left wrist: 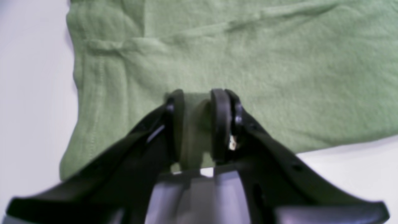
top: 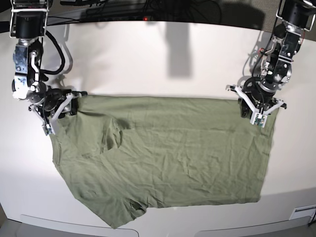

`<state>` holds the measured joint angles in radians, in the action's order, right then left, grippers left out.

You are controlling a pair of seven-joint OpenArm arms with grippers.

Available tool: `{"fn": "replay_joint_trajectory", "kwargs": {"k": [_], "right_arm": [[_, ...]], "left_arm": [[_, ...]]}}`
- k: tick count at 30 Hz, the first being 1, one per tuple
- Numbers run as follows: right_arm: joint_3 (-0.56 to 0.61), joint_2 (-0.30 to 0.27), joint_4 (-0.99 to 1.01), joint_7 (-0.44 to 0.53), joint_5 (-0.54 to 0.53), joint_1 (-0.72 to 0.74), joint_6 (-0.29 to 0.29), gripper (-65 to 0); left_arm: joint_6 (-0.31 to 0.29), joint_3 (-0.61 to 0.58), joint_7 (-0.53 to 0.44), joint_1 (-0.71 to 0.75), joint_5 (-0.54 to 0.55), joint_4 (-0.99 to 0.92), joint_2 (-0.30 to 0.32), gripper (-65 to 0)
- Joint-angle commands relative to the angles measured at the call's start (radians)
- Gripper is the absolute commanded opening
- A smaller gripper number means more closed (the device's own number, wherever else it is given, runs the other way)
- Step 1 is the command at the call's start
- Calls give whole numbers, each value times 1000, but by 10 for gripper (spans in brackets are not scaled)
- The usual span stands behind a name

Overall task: Fold the T-shirt properly
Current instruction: 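Grasp the folded edge with both grippers and lift it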

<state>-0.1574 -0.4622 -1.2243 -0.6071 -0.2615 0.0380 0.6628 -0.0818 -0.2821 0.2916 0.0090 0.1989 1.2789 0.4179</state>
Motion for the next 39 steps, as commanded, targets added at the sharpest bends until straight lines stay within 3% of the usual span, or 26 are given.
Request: {"fn": "replay_joint_trajectory", "kwargs": {"k": [1, 12, 24, 39], "right_arm": [[-5, -18, -19, -32, 22, -12, 3, -387], [-6, -18, -148, -37, 22, -137, 3, -387], [-20, -26, -162, -42, 26, -229, 3, -387], [-69, -34, -352, -48, 26, -390, -8, -387]], "left_arm": [[4, 1, 95, 11, -18, -8, 12, -505], [4, 3, 101, 87, -17, -7, 15, -505], [4, 154, 97, 209, -14, -6, 14, -505], [5, 192, 105, 335, -24, 92, 5, -505]]}}
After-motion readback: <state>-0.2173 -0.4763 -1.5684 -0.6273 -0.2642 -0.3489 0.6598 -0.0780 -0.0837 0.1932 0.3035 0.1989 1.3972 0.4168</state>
